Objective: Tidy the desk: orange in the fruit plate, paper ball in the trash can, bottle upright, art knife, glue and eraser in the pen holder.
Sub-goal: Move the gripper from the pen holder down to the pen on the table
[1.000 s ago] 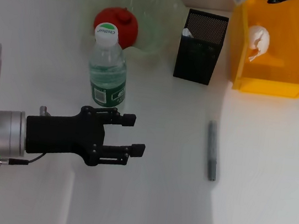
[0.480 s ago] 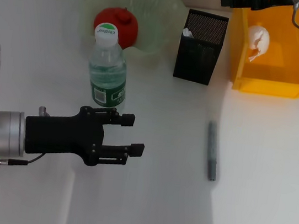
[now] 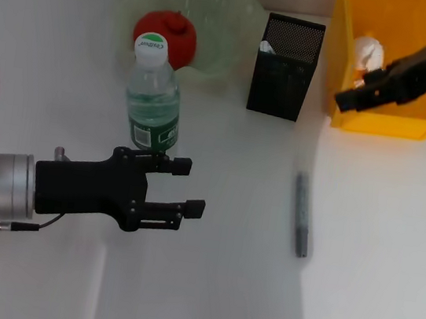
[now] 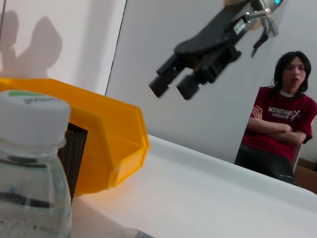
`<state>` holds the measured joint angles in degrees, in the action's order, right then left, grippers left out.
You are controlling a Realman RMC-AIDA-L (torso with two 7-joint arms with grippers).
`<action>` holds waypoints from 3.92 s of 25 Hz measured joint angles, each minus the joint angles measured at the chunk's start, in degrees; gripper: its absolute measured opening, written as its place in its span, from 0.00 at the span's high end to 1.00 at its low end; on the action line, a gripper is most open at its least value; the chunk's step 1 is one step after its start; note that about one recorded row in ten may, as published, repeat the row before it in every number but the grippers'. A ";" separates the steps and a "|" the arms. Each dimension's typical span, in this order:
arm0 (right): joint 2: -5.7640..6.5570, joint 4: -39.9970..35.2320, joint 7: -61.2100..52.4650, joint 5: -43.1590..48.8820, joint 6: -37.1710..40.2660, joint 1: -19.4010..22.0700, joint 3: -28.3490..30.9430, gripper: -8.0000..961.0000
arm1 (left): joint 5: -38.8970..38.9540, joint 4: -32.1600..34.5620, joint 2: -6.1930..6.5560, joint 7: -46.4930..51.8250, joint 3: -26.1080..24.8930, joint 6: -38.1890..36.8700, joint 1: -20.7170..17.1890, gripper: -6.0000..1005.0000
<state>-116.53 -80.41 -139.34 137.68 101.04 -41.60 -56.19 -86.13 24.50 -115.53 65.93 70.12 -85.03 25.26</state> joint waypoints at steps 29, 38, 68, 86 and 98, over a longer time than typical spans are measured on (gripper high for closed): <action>-3.12 22.81 -17.67 10.49 -26.37 -3.05 -28.85 0.34 | 0.00 0.40 -0.31 -0.52 0.23 0.11 -0.22 0.27; -3.17 25.33 -17.48 10.48 -29.17 -3.31 -29.40 0.34 | 0.00 0.46 -0.44 -0.54 0.04 0.18 -0.03 0.27; -2.89 22.24 -17.22 10.79 -28.17 -2.28 -30.46 0.87 | 0.00 0.64 -0.93 -0.54 0.02 1.81 0.40 0.27; -1.81 -3.24 -5.23 -10.45 -17.35 6.87 -6.04 0.90 | 0.04 0.87 -1.29 -0.54 0.02 1.56 0.38 0.27; -2.71 11.83 -4.46 7.53 -14.16 2.34 -16.73 0.77 | 0.00 0.90 -1.27 -0.49 0.02 1.60 0.37 0.27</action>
<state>-119.24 -68.58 -143.80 145.21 86.88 -39.26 -72.91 -86.13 25.40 -116.80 65.44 70.14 -83.43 25.64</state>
